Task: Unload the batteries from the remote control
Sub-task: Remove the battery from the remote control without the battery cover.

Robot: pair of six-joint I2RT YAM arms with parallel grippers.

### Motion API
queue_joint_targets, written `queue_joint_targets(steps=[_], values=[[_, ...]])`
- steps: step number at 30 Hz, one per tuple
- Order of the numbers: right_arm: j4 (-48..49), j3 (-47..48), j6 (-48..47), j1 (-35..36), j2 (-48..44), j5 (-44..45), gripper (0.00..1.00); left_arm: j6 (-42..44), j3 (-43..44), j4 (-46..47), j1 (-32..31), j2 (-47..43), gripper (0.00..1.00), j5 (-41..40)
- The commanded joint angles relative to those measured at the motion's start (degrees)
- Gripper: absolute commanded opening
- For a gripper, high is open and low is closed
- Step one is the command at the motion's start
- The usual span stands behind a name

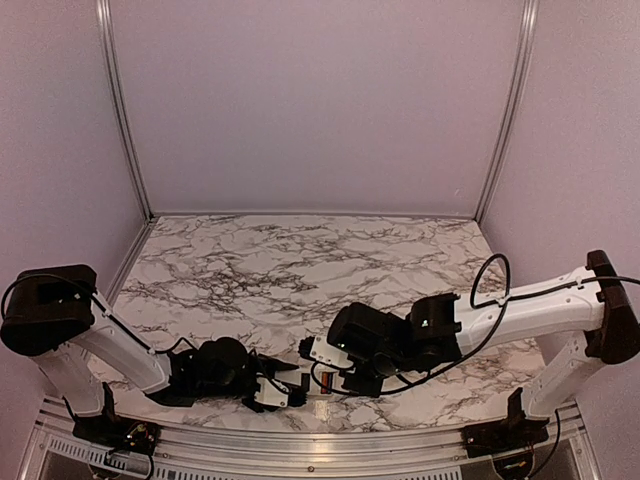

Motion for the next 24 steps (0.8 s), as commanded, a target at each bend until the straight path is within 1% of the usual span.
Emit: queue_joint_targets(steps=[1, 15, 24], values=[[-0.5, 1.2, -0.5, -0.3, 1.8, -10.9, 0.0, 1.9, -0.6, 5.2, 0.0, -1.1, 0.0, -4.7], [-1.2, 2.2, -0.8, -1.8, 2.3, -18.9, 0.0, 3.3, -2.5, 8.5, -1.1, -2.0, 0.0, -7.1], [-2.0, 3.0, -1.2, -1.8, 3.8, -21.8, 0.0, 4.2, -3.6, 10.6, -1.6, -2.5, 0.0, -8.8]])
